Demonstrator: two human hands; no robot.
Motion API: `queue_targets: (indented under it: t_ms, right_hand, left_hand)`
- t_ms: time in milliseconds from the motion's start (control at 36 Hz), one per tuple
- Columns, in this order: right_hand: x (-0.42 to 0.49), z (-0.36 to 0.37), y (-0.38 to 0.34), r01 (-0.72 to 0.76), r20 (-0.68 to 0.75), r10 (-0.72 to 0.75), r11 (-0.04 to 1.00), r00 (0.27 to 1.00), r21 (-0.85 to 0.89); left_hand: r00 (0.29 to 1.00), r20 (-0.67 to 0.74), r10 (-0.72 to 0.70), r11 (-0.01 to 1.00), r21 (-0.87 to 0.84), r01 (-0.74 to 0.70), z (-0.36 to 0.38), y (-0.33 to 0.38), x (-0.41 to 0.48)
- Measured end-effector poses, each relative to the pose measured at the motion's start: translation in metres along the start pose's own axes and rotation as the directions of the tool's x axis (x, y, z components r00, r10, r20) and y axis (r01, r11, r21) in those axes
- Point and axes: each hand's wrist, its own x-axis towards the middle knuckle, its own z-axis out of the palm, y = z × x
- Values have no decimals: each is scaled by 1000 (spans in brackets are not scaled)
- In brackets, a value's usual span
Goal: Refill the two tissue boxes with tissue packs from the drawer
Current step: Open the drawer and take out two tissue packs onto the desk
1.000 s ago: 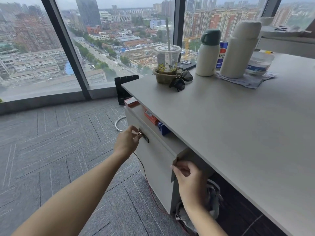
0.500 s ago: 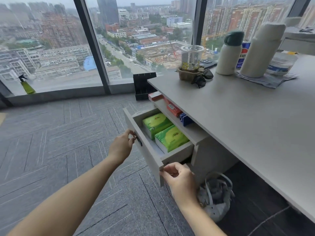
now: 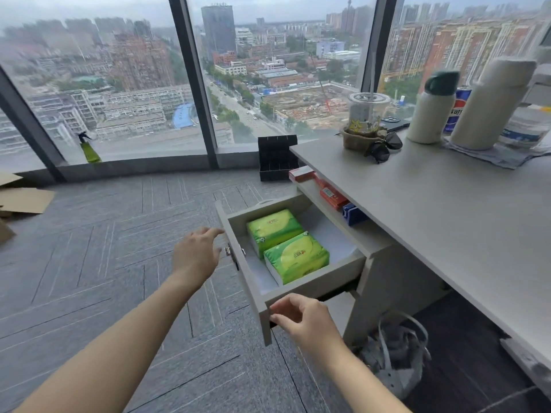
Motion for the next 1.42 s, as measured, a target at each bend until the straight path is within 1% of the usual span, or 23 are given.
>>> queue_targets:
  t_ms: [56, 111, 167, 250, 306, 361, 417, 472, 556, 611, 750, 861, 889, 972, 1028, 1083, 1250, 1417]
  right_hand:
    - [7, -14, -4, 32, 16, -31, 999, 999, -43]
    - [17, -32, -9, 67, -4, -68, 993, 998, -96]
    - [31, -48, -15, 98, -29, -103, 984, 994, -146]
    - [58, -71, -24, 134, -44, -151, 953, 988, -272]
    - [79, -82, -30, 140, -3, -154, 907, 988, -397]
    - [99, -88, -33, 155, 70, -139, 835, 988, -529]
    - [118, -90, -34, 170, 160, -83, 725, 984, -668]
    - [134, -88, -33, 180, 234, 6, 617, 972, -766]
    - [151, -84, -28, 213, 303, 113, 488, 946, -847]
    - [159, -81, -23, 237, 331, 159, 428, 930, -872]
    - [170, -74, -13, 227, 342, 245, 401, 907, -888]
    - [175, -69, -15, 230, 340, 277, 363, 899, -903]
    - [175, -68, -15, 224, 338, 284, 368, 897, -903]
    - [175, -63, -9, 181, 326, 297, 425, 897, -887]
    - [175, -61, -5, 165, 313, 274, 453, 909, -876]
    - [173, -62, -5, 163, 303, 240, 469, 922, -868]
    - [161, -73, -16, 175, 250, 85, 501, 964, -847]
    - [149, -87, -58, 223, 225, -58, 511, 973, -830]
  left_hand:
    - [994, -102, 28, 997, -62, -34, -10, 8, 1]
    - [983, -169, 73, 992, -93, -90, -18, 22, 2]
    - [982, -149, 119, 981, -133, -139, -22, 41, 4]
    - [981, 5, 193, 961, -204, -188, -18, 72, 8]
    - [969, 113, 220, 965, -169, -199, -10, 91, 13]
    - [952, 216, 217, 975, -98, -200, -1, 107, 17]
    - [929, 324, 178, 984, -44, -173, 10, 119, 23]
    - [897, 424, 124, 991, -15, -130, 21, 124, 27]
    - [839, 537, 84, 994, 18, -111, 34, 123, 34]
    - [822, 565, 69, 995, 25, -101, 40, 121, 38]
    - [784, 618, 56, 998, -13, -61, 45, 126, 44]
    - [775, 630, 42, 999, -39, -22, 45, 132, 45]
    - [770, 636, 36, 999, -54, -3, 45, 133, 44]
    - [760, 649, 19, 989, -122, 79, 46, 134, 42]
    - [765, 644, 16, 982, -152, 108, 46, 133, 39]
    - [785, 618, 28, 980, -171, 99, 46, 132, 38]
    - [856, 511, 80, 984, -179, 15, 26, 126, 34]
    - [911, 386, 144, 974, -220, -60, -19, 118, 37]
